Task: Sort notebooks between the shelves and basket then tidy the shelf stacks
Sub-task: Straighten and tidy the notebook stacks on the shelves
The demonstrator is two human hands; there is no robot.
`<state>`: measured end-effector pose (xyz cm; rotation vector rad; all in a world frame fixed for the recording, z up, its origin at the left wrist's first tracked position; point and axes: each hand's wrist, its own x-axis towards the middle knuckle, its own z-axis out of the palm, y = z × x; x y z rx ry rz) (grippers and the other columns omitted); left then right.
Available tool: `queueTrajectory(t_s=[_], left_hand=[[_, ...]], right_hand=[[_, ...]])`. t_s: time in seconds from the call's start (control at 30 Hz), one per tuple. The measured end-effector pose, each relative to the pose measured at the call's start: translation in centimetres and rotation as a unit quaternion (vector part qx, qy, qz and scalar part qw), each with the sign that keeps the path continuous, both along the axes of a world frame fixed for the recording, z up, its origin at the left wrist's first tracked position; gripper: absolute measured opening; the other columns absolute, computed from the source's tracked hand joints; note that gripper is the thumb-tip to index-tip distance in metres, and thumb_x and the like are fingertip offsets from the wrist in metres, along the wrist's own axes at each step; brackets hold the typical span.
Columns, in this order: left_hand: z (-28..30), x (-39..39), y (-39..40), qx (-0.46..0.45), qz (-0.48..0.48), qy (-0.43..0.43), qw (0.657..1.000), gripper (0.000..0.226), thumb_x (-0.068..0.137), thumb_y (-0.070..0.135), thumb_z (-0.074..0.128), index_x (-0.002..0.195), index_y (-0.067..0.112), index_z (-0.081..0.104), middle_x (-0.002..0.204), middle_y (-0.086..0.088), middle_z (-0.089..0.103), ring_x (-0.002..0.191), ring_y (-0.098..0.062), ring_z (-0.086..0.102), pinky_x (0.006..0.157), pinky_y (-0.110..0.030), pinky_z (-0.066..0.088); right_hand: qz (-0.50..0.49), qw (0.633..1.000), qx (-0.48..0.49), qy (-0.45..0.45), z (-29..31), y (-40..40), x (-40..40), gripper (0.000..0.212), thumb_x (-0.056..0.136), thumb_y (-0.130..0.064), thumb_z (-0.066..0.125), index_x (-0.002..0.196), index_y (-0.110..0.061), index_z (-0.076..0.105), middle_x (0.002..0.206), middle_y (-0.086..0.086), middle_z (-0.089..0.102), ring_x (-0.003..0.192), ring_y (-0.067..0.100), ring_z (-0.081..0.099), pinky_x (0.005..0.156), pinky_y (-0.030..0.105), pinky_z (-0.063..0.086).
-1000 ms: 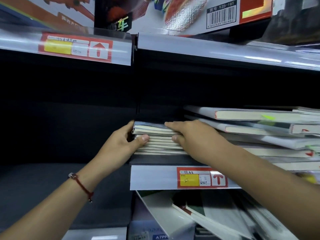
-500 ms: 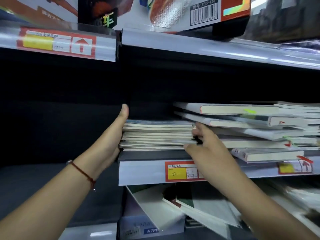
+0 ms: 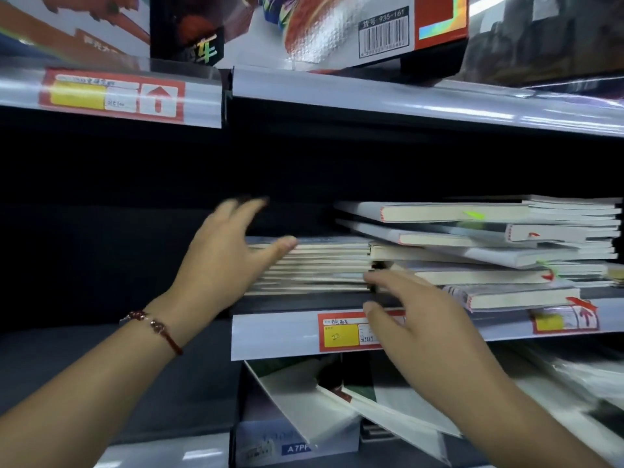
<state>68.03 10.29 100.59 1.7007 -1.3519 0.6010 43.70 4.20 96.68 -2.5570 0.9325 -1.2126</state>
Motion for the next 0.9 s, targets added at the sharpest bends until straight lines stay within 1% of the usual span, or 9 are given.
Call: queueTrajectory(t_s=[0.03, 0.1, 0.17, 0.27, 0.37, 0.47, 0.63, 0.77, 0.9], left_hand=[[0.8, -1.3, 0.0, 0.024, 0.003, -0.091, 0.996, 0.081, 0.08, 0.075, 0.05, 0.147, 0.031, 0.042, 0.145, 0.007, 0.047, 0.134, -0.014, 0.043, 0.11, -0.035, 0.038], [1.9, -3.9, -1.4, 0.095, 0.026, -0.24, 0.966, 0.082, 0.083, 0.077, 0.046, 0.15, 0.03, 0.038, 0.144, 0.008, 0.049, 0.132, -0.014, 0.045, 0.109, -0.032, 0.036], [2.0, -5.8, -3.7, 0.143, 0.061, -0.307, 0.939, 0.089, 0.081, 0.08, 0.044, 0.15, 0.024, 0.038, 0.14, 0.003, 0.055, 0.126, -0.018, 0.051, 0.104, -0.035, 0.039], [1.8, -6.7, -5.7, 0.174, 0.087, -0.283, 0.939, 0.085, 0.079, 0.081, 0.049, 0.14, 0.021, 0.05, 0.126, -0.001, 0.064, 0.112, -0.022, 0.061, 0.09, -0.036, 0.049], [1.0, -6.3, -6.2, 0.138, 0.084, -0.259, 0.952, 0.075, 0.081, 0.08, 0.049, 0.131, 0.025, 0.056, 0.12, 0.002, 0.067, 0.107, -0.02, 0.063, 0.082, -0.033, 0.049], [0.6, -6.2, -6.7, 0.106, 0.106, -0.251, 0.956, 0.075, 0.079, 0.084, 0.044, 0.128, 0.027, 0.055, 0.116, 0.003, 0.065, 0.103, -0.02, 0.061, 0.078, -0.034, 0.046], [0.9, -6.8, -8.2, 0.137, 0.117, -0.233, 0.956, 0.073, 0.078, 0.077, 0.056, 0.128, 0.025, 0.049, 0.117, 0.0, 0.058, 0.109, -0.025, 0.056, 0.086, -0.038, 0.042], [0.8, -6.2, -7.2, 0.142, 0.088, -0.258, 0.951, 0.08, 0.076, 0.083, 0.049, 0.133, 0.027, 0.05, 0.118, 0.001, 0.06, 0.107, -0.022, 0.057, 0.086, -0.036, 0.042], [1.5, -3.6, -3.4, 0.22, 0.126, -0.241, 0.937, 0.103, 0.066, 0.091, 0.048, 0.149, 0.035, 0.029, 0.136, 0.002, 0.052, 0.124, -0.024, 0.049, 0.104, -0.043, 0.037]], right_hand=[[-0.001, 1.0, 0.0, 0.002, -0.3, 0.1, -0.5, 0.038, 0.098, -0.037, 0.053, 0.136, -0.039, 0.052, 0.132, -0.032, 0.046, 0.107, -0.011, 0.043, 0.085, 0.001, 0.031], [-0.004, 1.0, -0.007, 0.017, -0.8, 0.1, -1.1, 0.038, 0.098, -0.036, 0.051, 0.136, -0.037, 0.053, 0.137, -0.029, 0.046, 0.111, -0.011, 0.041, 0.09, 0.003, 0.031], [-0.01, 0.999, -0.018, 0.025, -0.9, 0.1, -1.1, 0.039, 0.098, -0.034, 0.05, 0.137, -0.036, 0.052, 0.139, -0.027, 0.045, 0.114, -0.009, 0.042, 0.096, 0.009, 0.034], [-0.015, 0.999, -0.039, 0.027, -0.9, 0.1, -0.8, 0.043, 0.099, -0.036, 0.047, 0.142, -0.036, 0.047, 0.144, -0.027, 0.04, 0.12, -0.005, 0.045, 0.1, 0.013, 0.036], [-0.026, 0.997, -0.049, 0.049, -1.2, -0.1, -0.2, 0.047, 0.101, -0.039, 0.043, 0.148, -0.035, 0.039, 0.151, -0.024, 0.033, 0.127, 0.0, 0.043, 0.103, 0.018, 0.038], [-0.052, 0.993, -0.075, 0.08, -1.3, -0.4, 0.5, 0.052, 0.101, -0.042, 0.041, 0.152, -0.034, 0.032, 0.156, -0.018, 0.03, 0.136, 0.005, 0.037, 0.11, 0.024, 0.035], [-0.059, 0.988, -0.088, 0.112, -0.8, -0.6, 0.8, 0.051, 0.1, -0.04, 0.042, 0.15, -0.03, 0.038, 0.156, -0.014, 0.034, 0.137, 0.009, 0.038, 0.109, 0.025, 0.034], [-0.048, 0.989, -0.066, 0.123, -0.3, -0.7, 0.4, 0.051, 0.1, -0.04, 0.044, 0.15, -0.031, 0.037, 0.152, -0.016, 0.038, 0.132, 0.009, 0.042, 0.104, 0.026, 0.041], [-0.061, 0.991, -0.036, 0.115, 0.3, -0.6, 0.5, 0.05, 0.101, -0.04, 0.044, 0.148, -0.024, 0.035, 0.152, -0.01, 0.037, 0.131, 0.013, 0.044, 0.101, 0.03, 0.042]])
